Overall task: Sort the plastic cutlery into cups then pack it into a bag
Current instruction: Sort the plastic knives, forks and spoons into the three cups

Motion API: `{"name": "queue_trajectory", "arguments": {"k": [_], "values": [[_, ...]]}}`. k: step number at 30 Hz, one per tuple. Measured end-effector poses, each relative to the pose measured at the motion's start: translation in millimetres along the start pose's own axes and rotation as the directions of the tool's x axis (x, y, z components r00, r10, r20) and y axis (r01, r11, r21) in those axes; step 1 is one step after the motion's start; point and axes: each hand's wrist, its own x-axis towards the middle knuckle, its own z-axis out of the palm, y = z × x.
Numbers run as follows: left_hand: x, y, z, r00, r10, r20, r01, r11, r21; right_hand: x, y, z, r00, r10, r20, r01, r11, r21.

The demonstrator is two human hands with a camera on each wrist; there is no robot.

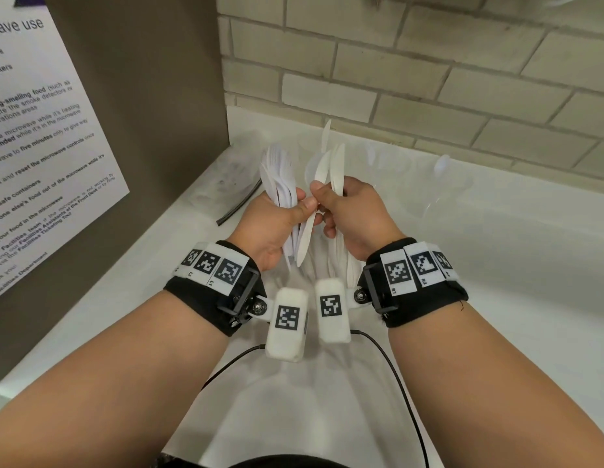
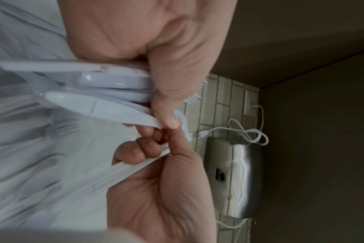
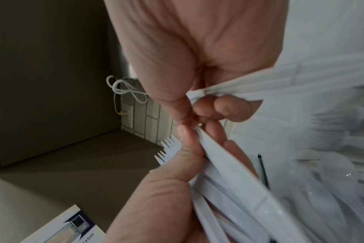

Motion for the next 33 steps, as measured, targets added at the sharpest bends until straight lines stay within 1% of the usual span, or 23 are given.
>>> {"name": "queue_trajectory", "arguments": {"k": [5,8,9,11,15,18,20,22,24,25,27,29,33], "values": [[-3,0,-6,0.999,-0.026,-0.024,0.026,0.999,0.018,1,9,7,1.000,0.026,0.002,-0.026,1.000,-0.013],[-5,0,-11,0.998,-0.028,-0.060,0.031,0.999,0.035,2,12,9,0.997,0.070,-0.017,-0.069,0.997,0.038],[-5,1,-12,0.997,-0.034,-0.065,0.036,0.999,0.030,3,13,9,0.996,0.086,-0.024,-0.084,0.994,0.066],[-5,6,-14,0.996,-0.069,-0.049,0.067,0.997,-0.039,6,12,7,0.993,0.112,-0.032,-0.109,0.990,0.094],[-2,13,-19,0.993,-0.119,-0.011,0.118,0.989,-0.086,26,6,-4,0.995,0.068,-0.073,-0.065,0.997,0.043],[5,18,-24,0.988,-0.153,0.000,0.152,0.986,-0.071,53,-8,-20,0.987,0.064,-0.145,-0.047,0.992,0.120],[12,18,-29,0.984,-0.178,0.002,0.177,0.981,-0.081,77,-17,-29,0.978,0.031,-0.207,0.008,0.982,0.186],[20,17,-34,0.982,-0.189,0.013,0.189,0.977,-0.103,102,-24,-30,0.955,-0.082,-0.284,0.143,0.969,0.202],[28,16,-37,0.981,-0.191,0.016,0.192,0.977,-0.091,127,-26,-26,0.914,-0.213,-0.344,0.290,0.938,0.191],[32,15,-38,0.982,-0.187,0.022,0.188,0.980,-0.067,138,-27,-22,0.898,-0.257,-0.357,0.337,0.924,0.183],[38,13,-39,0.986,-0.165,0.038,0.166,0.986,-0.005,160,-24,-13,0.891,-0.294,-0.348,0.371,0.911,0.180],[43,11,-42,0.987,-0.154,0.047,0.153,0.988,0.032,180,-14,-4,0.909,-0.264,-0.323,0.336,0.923,0.190],[50,7,-49,0.987,-0.154,0.051,0.153,0.988,0.020,213,12,7,0.959,-0.085,-0.272,0.131,0.979,0.153]]}}
